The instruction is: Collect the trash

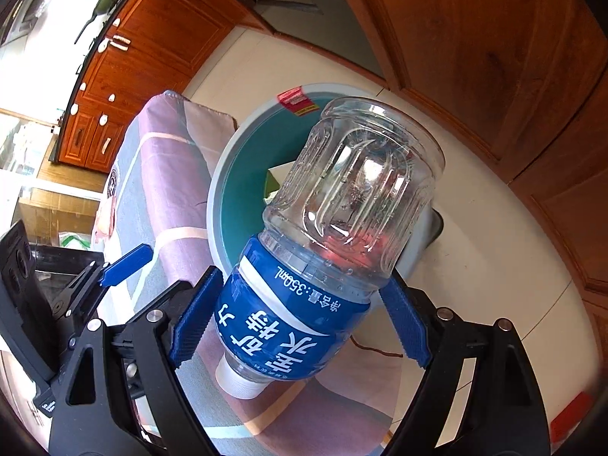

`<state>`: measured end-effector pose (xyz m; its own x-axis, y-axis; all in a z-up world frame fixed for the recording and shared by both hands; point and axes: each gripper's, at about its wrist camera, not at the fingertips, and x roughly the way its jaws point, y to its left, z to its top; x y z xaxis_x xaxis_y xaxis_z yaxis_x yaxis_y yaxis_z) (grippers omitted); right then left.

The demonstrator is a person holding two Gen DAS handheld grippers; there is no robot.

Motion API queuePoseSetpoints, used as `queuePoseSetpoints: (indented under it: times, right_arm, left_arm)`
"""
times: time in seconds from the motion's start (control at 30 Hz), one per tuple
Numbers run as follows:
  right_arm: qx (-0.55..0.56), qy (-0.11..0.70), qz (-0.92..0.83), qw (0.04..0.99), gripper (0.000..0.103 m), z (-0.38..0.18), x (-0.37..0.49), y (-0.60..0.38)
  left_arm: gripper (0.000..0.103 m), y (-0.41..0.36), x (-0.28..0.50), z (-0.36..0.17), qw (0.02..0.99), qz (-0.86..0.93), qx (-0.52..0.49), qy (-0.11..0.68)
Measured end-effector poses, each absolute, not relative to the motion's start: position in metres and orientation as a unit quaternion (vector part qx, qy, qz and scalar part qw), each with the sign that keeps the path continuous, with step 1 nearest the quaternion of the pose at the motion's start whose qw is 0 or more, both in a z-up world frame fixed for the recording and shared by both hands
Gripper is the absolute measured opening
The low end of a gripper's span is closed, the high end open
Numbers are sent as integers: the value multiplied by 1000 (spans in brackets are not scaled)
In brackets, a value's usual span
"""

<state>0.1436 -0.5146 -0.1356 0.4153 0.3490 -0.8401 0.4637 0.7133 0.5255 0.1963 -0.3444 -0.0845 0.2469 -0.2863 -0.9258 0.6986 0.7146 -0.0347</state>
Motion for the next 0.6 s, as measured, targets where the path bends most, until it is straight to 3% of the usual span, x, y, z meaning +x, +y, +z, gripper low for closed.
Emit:
queuePoseSetpoints:
  times: [0.2, 0.6]
  right_arm:
    - [407, 543, -46, 733, 85, -142, 140, -516]
    - [395, 535, -77, 743, 85, -118, 109, -510]
  left_arm:
    - [97, -325, 198, -78, 775, -313, 187, 516]
    - [97, -283, 180, -51, 796, -289, 148, 510]
